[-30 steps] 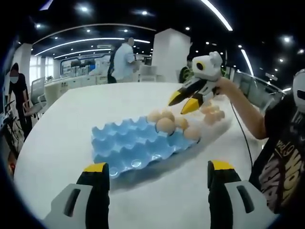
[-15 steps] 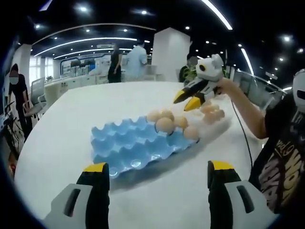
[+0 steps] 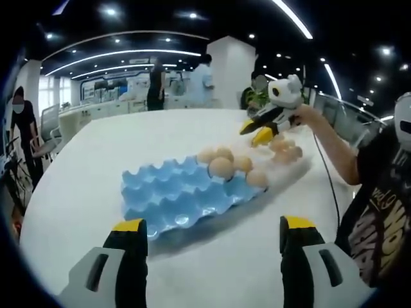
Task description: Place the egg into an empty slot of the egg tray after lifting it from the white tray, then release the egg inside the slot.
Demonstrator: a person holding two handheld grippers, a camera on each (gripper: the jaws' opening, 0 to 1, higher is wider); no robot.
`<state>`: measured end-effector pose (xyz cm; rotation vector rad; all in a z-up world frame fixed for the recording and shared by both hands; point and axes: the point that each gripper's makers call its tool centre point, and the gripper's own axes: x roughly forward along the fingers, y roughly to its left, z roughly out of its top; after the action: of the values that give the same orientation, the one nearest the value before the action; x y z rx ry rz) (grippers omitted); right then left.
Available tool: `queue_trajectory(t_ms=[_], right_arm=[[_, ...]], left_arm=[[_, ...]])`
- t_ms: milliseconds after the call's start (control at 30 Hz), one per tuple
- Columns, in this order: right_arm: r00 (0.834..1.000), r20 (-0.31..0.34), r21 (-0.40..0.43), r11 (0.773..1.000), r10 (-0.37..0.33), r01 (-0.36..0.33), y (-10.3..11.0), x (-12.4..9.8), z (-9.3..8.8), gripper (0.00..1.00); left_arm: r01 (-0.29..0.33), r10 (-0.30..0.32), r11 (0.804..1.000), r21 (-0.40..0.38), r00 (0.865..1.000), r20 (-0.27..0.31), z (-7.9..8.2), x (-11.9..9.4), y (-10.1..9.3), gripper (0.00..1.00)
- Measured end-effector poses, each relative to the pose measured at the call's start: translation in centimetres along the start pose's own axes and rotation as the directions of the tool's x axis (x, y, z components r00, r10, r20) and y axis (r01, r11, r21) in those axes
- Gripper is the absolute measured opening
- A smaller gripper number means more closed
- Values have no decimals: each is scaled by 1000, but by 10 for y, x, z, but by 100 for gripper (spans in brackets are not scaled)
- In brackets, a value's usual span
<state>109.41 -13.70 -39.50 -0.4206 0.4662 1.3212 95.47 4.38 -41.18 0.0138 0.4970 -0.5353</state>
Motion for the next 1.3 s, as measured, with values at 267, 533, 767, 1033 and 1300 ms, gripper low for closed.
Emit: queue_trajectory(t_ms=[267,533,767,1033,1300], right_arm=[[1000,-8,22,999,-26,26,-4,-10,-11,30],[998,-28,33,997,-65,66,-15,-18,-21,30],[995,-25,44,995,-92,93,-23,-23,-25,31],[994,-48,49,994,-100,102,-27,-22,-32,31],[989,-93,51,992,-111,117,-32,-19,-43,31]], left_arm=[[3,-3,1000,4,1000,-2,0,1,-1,86],[2,-2,1000,3,1000,-2,0,0,-1,86],[9,-9,1000,10,1000,-7,-1,1,-4,86],[7,-6,1000,13,1000,-6,0,-1,-3,86],[9,-9,1000,14,1000,-7,-1,-1,-4,86]])
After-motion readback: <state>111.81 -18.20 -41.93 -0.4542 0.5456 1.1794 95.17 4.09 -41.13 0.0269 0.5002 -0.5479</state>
